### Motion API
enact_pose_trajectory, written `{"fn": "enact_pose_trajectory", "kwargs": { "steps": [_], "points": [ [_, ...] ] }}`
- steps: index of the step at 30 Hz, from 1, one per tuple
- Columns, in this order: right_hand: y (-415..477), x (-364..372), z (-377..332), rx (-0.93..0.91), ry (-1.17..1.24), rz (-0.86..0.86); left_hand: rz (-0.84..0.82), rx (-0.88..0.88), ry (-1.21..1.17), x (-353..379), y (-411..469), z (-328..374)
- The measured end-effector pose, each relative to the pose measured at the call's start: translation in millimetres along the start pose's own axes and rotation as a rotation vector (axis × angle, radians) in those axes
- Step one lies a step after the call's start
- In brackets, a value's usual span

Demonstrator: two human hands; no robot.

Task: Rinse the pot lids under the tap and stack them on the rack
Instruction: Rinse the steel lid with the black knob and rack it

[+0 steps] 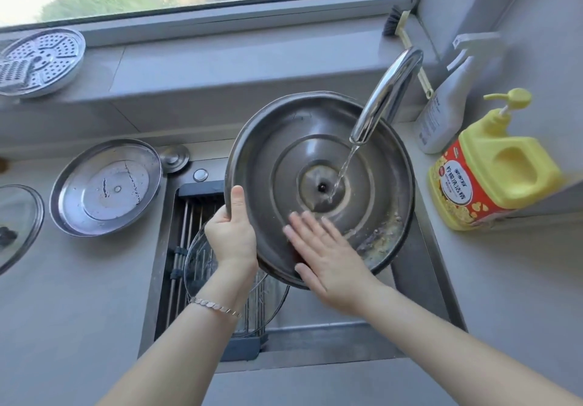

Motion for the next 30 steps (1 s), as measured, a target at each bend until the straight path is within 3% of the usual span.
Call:
{"fn": "enact_pose_trajectory", "kwargs": {
  "steps": [2, 3, 5, 7, 9, 14, 17, 19, 22, 25, 27, 30],
  "points": [
    [-7.6, 5.2, 2.7, -0.127, -0.071, -0.053, 0.025, -0.014, 0.006, -3.7, -3.5, 0.1],
    [-6.4, 3.1, 14.9, -0.084, -0.092, -0.065, 0.038, -0.014, -0.001, -6.8, -4.6, 2.0],
    [-3.8, -3.2, 52.0, 0.108, -0.092, -0.004, 0.058, 0.013, 0.016, -14.0, -3.1, 5.3],
    [-4.2, -4.4, 90.6, 0.357, -0.103, -0.086, 0.066, 0.018, 0.055, -19.3, -2.5, 6.6],
    [-4.5, -5.4, 96.3, 0.463, -0.089, -0.144, 0.083, -0.01, 0.066, -21.6, -4.7, 4.0],
    [-15.8, 8.5, 41.9, 0.186, 0.031, -0.179, 0.06, -0.014, 0.095, -17.1, -16.4, 2.2],
    [-16.9, 6.7, 84.0, 0.482, 0.128, -0.127, 0.054, 0.005, 0.139, -21.7, -13.2, 3.8],
    [-20.6, 5.4, 105.7, 0.657, 0.319, -0.155, 0.041, -0.01, 0.179, -25.6, -10.9, 1.2],
    [-24.5, -1.8, 116.0, 0.772, 0.872, -0.127, -0.008, -0.165, 0.158, -30.6, -10.9, -14.1],
    [-28.8, -10.0, 129.9, 0.993, 1.217, -0.091, -0.091, -0.361, 0.142, -29.3, -20.1, -35.5],
    [-31.2, -18.9, 139.4, 1.096, 1.242, -0.105, -0.161, -0.477, 0.145, -23.4, -29.2, -50.6],
    [-34.6, -43.4, 155.4, 1.123, 1.071, -0.148, -0.316, -0.65, 0.189, -10.5, -46.4, -78.5]
  ]
}}
Point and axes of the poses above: each hand's wrist, its own y-axis towards the middle knuckle, its own x-axis out of the palm, z = x × y, the point moved 4 cm from there along y, towards the middle knuckle, and after that the axes turned 9 degrees about x, right-handed, at the moved point
